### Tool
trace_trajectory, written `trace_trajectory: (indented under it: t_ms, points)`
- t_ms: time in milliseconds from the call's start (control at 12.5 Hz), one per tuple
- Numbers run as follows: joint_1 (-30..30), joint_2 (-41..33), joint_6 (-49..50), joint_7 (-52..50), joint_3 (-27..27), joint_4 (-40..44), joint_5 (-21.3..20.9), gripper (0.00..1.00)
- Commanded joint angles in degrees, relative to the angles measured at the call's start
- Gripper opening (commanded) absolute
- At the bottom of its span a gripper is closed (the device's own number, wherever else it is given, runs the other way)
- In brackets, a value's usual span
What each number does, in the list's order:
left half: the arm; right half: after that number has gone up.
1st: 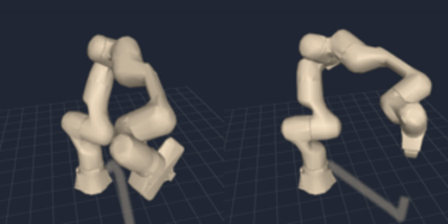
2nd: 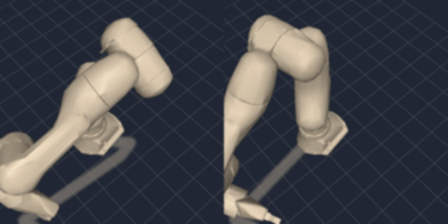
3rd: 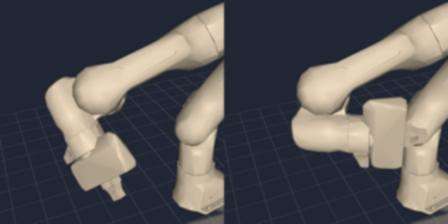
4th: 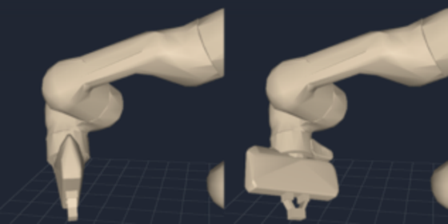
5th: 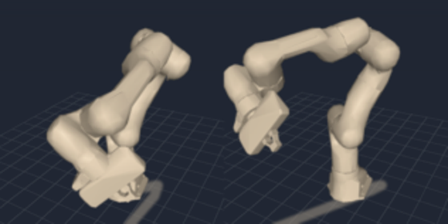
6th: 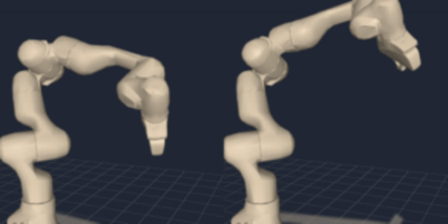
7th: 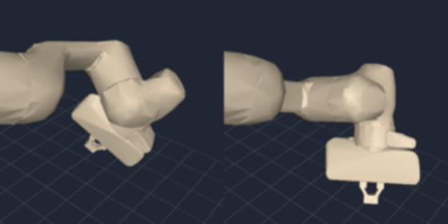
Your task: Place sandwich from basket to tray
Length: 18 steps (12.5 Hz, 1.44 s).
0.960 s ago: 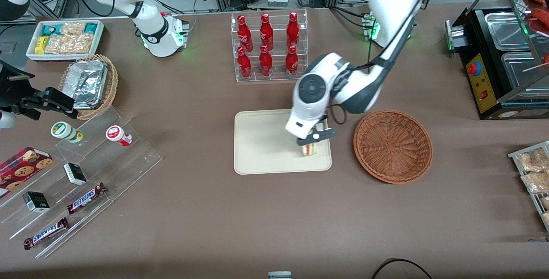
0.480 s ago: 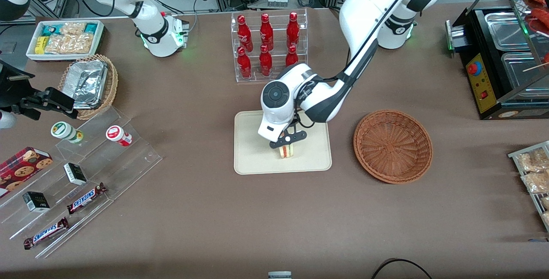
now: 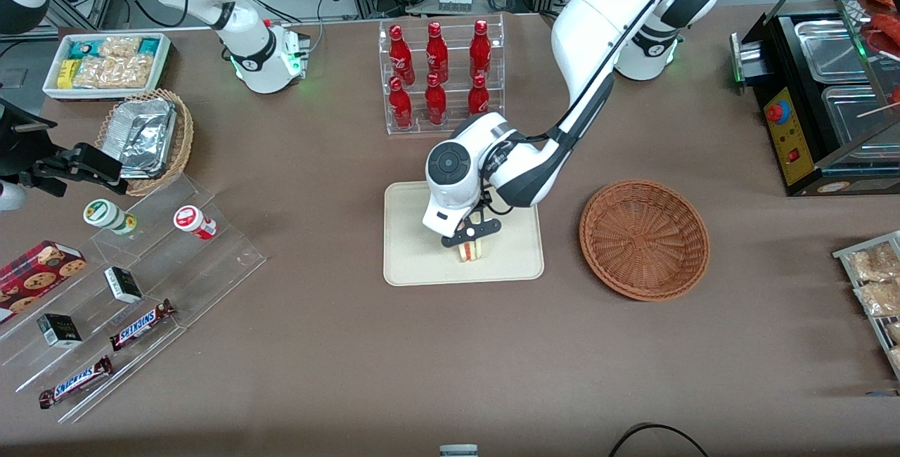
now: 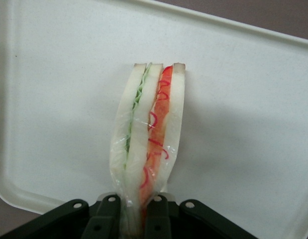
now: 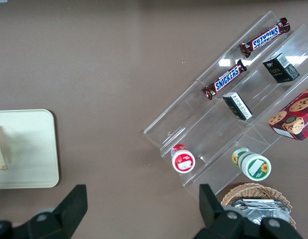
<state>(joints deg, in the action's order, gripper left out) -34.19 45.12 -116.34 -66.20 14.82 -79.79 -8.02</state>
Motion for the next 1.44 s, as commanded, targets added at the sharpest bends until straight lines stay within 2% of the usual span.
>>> trace_trajectory:
  t_ms: [0,240,400,800,1200,1360]
  points:
    - [-0.9,1.5,1.0,-1.5,-0.4,2.9,-0.9,1.00]
    - [-0.5,0.6,1.2,-0.5,-0.4,2.8,-0.9,1.00]
    - [-0.7,-2.5,1.7,-0.2,-0.5,2.5,-1.5,1.00]
    - [0.3,-12.1,12.4,8.2,-0.7,2.3,-1.4,1.00]
    - [3.4,-16.1,20.9,9.0,-2.2,1.8,-1.9,1.00]
    - [6.5,-19.1,21.0,14.6,-2.2,-2.6,-1.8,1.00]
